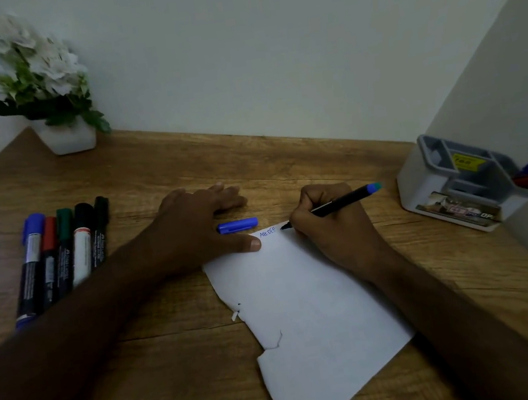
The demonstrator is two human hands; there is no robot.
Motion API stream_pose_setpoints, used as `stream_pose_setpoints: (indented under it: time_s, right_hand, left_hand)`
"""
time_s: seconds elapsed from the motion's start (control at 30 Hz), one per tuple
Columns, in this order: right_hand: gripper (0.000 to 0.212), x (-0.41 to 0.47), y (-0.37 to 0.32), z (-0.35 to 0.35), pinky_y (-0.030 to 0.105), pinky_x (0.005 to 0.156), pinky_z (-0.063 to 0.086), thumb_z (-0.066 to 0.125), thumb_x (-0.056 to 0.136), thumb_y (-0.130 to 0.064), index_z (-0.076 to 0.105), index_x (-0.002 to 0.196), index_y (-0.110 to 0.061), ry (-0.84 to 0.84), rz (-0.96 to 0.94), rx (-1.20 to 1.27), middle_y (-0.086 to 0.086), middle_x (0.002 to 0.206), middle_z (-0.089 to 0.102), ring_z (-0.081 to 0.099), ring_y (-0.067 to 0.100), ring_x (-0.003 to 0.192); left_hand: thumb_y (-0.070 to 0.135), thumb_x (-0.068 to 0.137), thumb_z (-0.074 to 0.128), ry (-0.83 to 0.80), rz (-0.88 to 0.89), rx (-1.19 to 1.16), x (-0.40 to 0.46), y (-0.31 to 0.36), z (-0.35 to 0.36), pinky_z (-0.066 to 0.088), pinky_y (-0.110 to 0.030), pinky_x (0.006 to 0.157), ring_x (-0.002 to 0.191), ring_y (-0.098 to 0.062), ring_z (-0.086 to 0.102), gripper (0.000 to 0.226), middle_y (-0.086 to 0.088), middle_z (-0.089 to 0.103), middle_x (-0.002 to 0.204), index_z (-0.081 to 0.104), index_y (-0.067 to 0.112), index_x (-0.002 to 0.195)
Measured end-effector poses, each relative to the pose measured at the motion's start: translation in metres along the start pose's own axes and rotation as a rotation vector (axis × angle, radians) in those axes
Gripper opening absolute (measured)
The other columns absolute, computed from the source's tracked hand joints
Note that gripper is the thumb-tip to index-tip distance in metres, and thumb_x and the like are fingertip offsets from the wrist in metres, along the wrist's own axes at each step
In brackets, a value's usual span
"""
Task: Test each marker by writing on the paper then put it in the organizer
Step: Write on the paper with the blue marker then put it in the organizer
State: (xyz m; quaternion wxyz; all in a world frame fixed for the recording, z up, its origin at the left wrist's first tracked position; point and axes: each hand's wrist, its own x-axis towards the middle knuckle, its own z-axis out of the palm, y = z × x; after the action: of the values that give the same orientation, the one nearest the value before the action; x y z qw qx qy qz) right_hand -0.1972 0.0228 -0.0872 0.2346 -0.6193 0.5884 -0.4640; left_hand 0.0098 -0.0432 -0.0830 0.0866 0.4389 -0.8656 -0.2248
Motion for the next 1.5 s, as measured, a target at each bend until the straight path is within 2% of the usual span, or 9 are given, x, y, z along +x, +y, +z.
stream_pose_setpoints:
  time_s: [0.13, 0.37, 0.57, 0.83, 1.03, 1.2, 1.27, 1.37, 1.5]
  right_hand:
    - [0.023, 0.0006, 0.0019, 0.0004, 0.021, 0.048, 0.035, 0.060, 0.068, -0.012, 0.049, 0.056, 0.005, -0.010, -0.011, -0.007, 0.001, 0.052, 0.052, 0.044, 0.005, 0.051]
    - [0.024, 0.0023, 0.0023, 0.0017, 0.019, 0.047, 0.034, 0.059, 0.070, -0.012, 0.050, 0.059, 0.007, 0.007, -0.023, -0.019, 0.016, 0.055, 0.054, 0.044, 0.007, 0.052]
    - [0.026, 0.0015, 0.0050, -0.0009, 0.014, 0.047, 0.032, 0.061, 0.072, -0.005, 0.045, 0.053, 0.001, 0.006, -0.044, -0.023, -0.006, 0.049, 0.045, 0.040, 0.001, 0.048]
    - [0.025, 0.0009, 0.0027, 0.0015, 0.024, 0.049, 0.034, 0.059, 0.070, -0.010, 0.046, 0.055, 0.005, 0.007, -0.045, -0.016, 0.018, 0.054, 0.051, 0.043, 0.011, 0.052]
    - [0.026, 0.0015, 0.0033, 0.0001, 0.021, 0.048, 0.032, 0.059, 0.069, -0.011, 0.046, 0.058, 0.007, 0.031, -0.021, -0.003, 0.009, 0.053, 0.047, 0.040, 0.007, 0.051]
    - [0.028, 0.0025, 0.0048, -0.0009, 0.018, 0.048, 0.032, 0.063, 0.075, 0.002, 0.045, 0.053, 0.002, 0.021, -0.033, -0.035, -0.002, 0.050, 0.045, 0.039, 0.003, 0.050]
    - [0.029, 0.0022, 0.0052, -0.0016, 0.017, 0.047, 0.031, 0.063, 0.074, 0.000, 0.042, 0.053, 0.001, 0.019, -0.038, -0.032, -0.005, 0.049, 0.042, 0.037, 0.003, 0.049]
    - [0.026, 0.0012, 0.0038, -0.0006, 0.020, 0.048, 0.031, 0.059, 0.070, -0.009, 0.042, 0.053, 0.001, 0.034, -0.030, -0.011, -0.002, 0.049, 0.042, 0.037, 0.004, 0.050]
    - [0.025, 0.0016, 0.0032, 0.0007, 0.019, 0.047, 0.031, 0.060, 0.072, -0.006, 0.043, 0.055, 0.003, 0.028, -0.032, -0.013, 0.003, 0.051, 0.044, 0.038, 0.005, 0.050]
  left_hand:
    - [0.081, 0.055, 0.048, 0.011, 0.007, -0.011, 0.0002, -0.0019, 0.0011, 0.013, -0.044, 0.120, 0.144, -0.004, 0.019, 0.097, 0.015, 0.025, 0.156, 0.039, 0.039, 0.142]
    - [0.079, 0.056, 0.047, -0.007, -0.005, 0.001, -0.0013, 0.0024, -0.0009, 0.014, -0.044, 0.119, 0.145, -0.007, 0.020, 0.097, 0.013, 0.024, 0.157, 0.038, 0.037, 0.143]
    - [0.079, 0.057, 0.046, -0.021, -0.015, 0.001, -0.0027, 0.0036, -0.0020, 0.012, -0.044, 0.120, 0.145, -0.007, 0.020, 0.096, 0.013, 0.022, 0.157, 0.037, 0.038, 0.143]
    - [0.080, 0.056, 0.047, -0.020, -0.013, 0.013, -0.0025, 0.0046, -0.0028, 0.014, -0.042, 0.119, 0.144, -0.009, 0.024, 0.098, 0.012, 0.022, 0.158, 0.036, 0.037, 0.144]
    - [0.079, 0.057, 0.045, -0.034, -0.012, 0.028, -0.0021, 0.0048, -0.0023, 0.013, -0.043, 0.119, 0.144, -0.009, 0.022, 0.097, 0.012, 0.020, 0.158, 0.035, 0.037, 0.144]
    - [0.086, 0.058, 0.050, -0.042, -0.018, 0.031, -0.0014, 0.0043, -0.0024, 0.011, -0.042, 0.119, 0.144, -0.009, 0.021, 0.101, 0.012, 0.018, 0.159, 0.034, 0.038, 0.145]
    - [0.087, 0.054, 0.046, -0.035, -0.012, 0.028, -0.0002, 0.0025, -0.0011, 0.011, -0.043, 0.119, 0.145, -0.009, 0.020, 0.103, 0.012, 0.019, 0.159, 0.034, 0.039, 0.144]
    - [0.087, 0.051, 0.043, -0.027, -0.008, 0.024, 0.0003, 0.0004, -0.0001, 0.012, -0.045, 0.119, 0.145, -0.008, 0.020, 0.105, 0.012, 0.020, 0.158, 0.034, 0.039, 0.144]
    - [0.080, 0.057, 0.045, -0.024, -0.008, 0.030, -0.0002, 0.0022, -0.0009, 0.012, -0.044, 0.119, 0.145, -0.008, 0.020, 0.098, 0.012, 0.020, 0.158, 0.034, 0.037, 0.145]
